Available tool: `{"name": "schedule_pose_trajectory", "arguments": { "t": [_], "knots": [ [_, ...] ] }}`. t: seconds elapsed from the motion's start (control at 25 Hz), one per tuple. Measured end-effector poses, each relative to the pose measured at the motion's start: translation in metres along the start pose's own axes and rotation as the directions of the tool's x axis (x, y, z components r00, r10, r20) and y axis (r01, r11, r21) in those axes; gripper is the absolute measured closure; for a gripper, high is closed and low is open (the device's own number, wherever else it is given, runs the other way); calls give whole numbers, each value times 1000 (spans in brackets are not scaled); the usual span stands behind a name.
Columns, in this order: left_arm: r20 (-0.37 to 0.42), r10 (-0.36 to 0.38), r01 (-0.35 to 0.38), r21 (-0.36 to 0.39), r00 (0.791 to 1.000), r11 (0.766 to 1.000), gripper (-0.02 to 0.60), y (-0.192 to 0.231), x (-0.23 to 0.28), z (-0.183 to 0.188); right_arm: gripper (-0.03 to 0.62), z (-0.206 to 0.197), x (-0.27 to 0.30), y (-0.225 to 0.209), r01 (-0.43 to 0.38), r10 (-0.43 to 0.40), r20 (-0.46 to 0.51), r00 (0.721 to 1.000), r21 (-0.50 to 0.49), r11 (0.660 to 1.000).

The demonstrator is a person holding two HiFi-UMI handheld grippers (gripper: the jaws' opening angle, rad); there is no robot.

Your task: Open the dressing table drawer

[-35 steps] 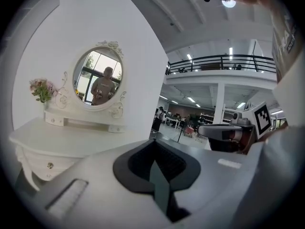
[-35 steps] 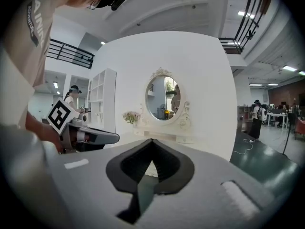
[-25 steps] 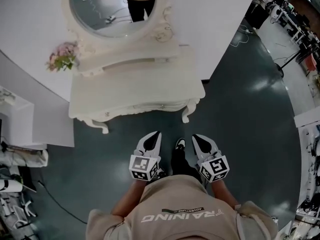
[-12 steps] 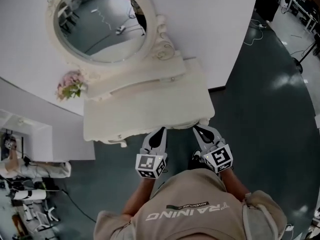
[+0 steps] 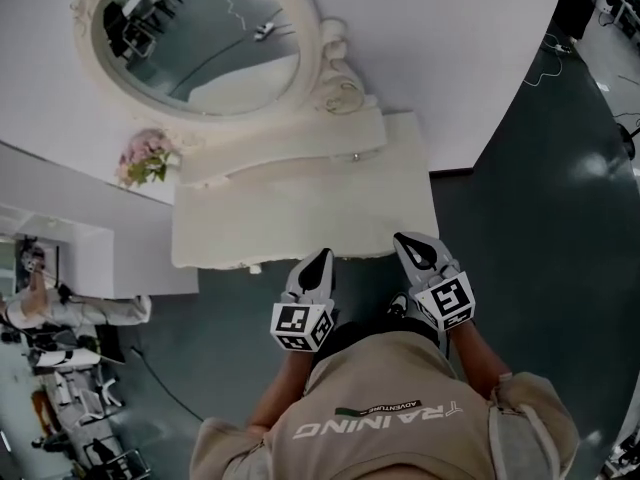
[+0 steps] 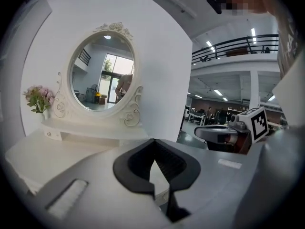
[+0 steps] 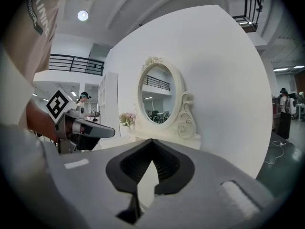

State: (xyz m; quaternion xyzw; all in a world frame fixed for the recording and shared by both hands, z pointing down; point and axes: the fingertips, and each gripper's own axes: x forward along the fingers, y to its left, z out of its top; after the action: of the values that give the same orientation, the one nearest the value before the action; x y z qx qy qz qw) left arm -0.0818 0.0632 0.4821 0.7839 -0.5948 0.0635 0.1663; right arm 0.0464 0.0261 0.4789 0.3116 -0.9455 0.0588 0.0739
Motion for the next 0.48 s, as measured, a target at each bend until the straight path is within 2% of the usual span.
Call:
{"name": "schedule_pose_trajectory", "arguments": {
  "t": [0.28,0.48],
  "knots": [
    [-38,-40,41,23,998,999,563,0,37,-3,591,-33,9,-21,28,-21,-58,998,117,993],
    [-17,-74,75,34,997,997,563,6,71,13,591,-32,15,-36,58,-48,-81,996,126,990]
  ]
}}
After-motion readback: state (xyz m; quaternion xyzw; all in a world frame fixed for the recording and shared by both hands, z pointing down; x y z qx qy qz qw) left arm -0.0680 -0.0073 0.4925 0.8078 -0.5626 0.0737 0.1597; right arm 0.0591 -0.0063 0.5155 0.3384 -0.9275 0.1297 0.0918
